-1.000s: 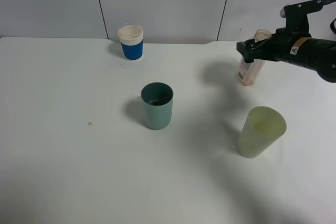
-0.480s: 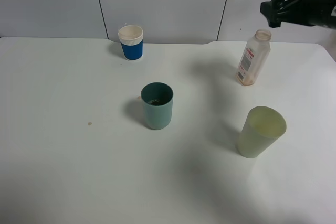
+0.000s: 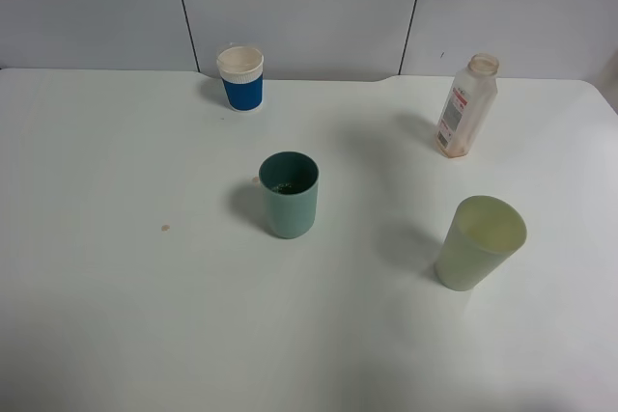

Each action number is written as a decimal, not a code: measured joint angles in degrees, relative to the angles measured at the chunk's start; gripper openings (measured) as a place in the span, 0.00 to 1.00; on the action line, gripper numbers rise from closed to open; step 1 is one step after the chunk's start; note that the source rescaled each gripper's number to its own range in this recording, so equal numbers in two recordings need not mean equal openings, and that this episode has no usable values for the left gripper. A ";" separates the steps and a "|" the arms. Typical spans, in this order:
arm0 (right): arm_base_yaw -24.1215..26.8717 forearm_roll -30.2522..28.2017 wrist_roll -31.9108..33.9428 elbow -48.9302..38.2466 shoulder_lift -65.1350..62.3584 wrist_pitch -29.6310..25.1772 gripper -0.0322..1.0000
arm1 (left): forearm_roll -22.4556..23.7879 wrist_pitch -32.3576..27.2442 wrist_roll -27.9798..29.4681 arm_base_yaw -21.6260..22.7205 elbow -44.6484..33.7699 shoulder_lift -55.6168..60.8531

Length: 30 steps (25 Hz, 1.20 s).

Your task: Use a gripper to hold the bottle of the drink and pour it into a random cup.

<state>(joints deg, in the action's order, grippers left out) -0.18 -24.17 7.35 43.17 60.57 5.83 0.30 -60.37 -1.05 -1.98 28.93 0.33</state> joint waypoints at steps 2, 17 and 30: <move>0.00 -0.05 -2.00 0.00 -3.08 -1.94 0.99 | 0.00 0.00 0.00 0.00 0.00 0.00; 0.00 4.30 -4.98 0.00 -23.14 -23.10 0.99 | 0.00 0.00 0.00 0.00 0.00 0.00; 0.00 15.10 -6.24 -12.29 -46.28 -32.41 0.99 | 0.00 0.00 0.00 0.00 0.00 0.00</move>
<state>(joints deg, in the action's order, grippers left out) -0.18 -9.07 1.11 30.89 14.29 -26.58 0.30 -60.37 -1.05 -1.98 28.93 0.33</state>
